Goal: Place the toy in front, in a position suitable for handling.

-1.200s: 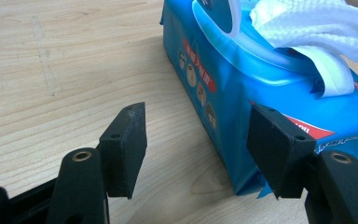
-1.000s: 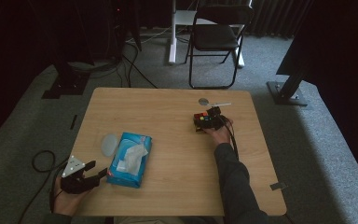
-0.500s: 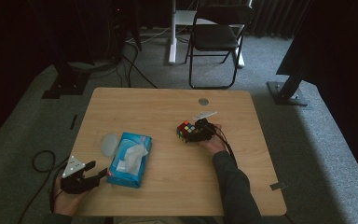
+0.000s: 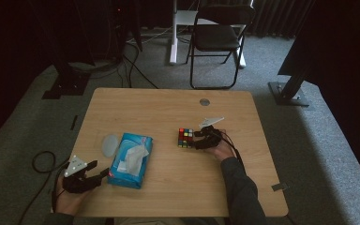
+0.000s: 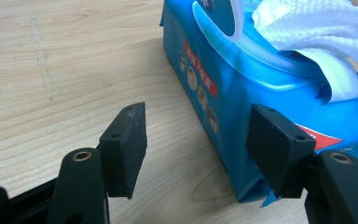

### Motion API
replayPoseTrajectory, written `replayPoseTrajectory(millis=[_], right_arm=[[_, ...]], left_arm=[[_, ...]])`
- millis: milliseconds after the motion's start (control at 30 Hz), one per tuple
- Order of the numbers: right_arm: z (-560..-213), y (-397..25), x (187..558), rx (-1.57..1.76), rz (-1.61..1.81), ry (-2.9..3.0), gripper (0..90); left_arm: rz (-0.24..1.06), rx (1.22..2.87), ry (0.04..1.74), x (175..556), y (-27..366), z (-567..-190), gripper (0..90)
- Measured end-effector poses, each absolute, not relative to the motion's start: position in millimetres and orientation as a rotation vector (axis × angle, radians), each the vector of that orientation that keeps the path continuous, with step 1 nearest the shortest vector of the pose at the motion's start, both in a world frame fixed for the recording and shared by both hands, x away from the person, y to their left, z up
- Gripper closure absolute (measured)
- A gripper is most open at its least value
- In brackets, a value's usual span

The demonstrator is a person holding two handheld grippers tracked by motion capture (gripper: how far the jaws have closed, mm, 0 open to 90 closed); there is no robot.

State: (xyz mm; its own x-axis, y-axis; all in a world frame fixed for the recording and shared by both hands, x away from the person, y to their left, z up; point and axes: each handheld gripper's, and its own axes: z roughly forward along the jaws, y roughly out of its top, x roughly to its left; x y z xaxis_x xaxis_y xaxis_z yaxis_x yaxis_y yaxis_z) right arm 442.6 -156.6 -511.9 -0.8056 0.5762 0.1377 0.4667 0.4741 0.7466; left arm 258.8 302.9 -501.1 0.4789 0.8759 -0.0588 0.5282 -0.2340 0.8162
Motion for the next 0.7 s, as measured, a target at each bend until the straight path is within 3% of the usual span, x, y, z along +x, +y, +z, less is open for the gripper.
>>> replayPoseTrajectory(millis=[467,700], right_arm=[[-512,-140,441,0.894,1.227,2.573,44.1],[-513,-141,438,0.917,1.178,2.550,39.2]], left_arm=[[0.556,1.887,1.166,257,303,-500,39.1],[0.552,1.895,1.171,257,303,-500,39.1]])
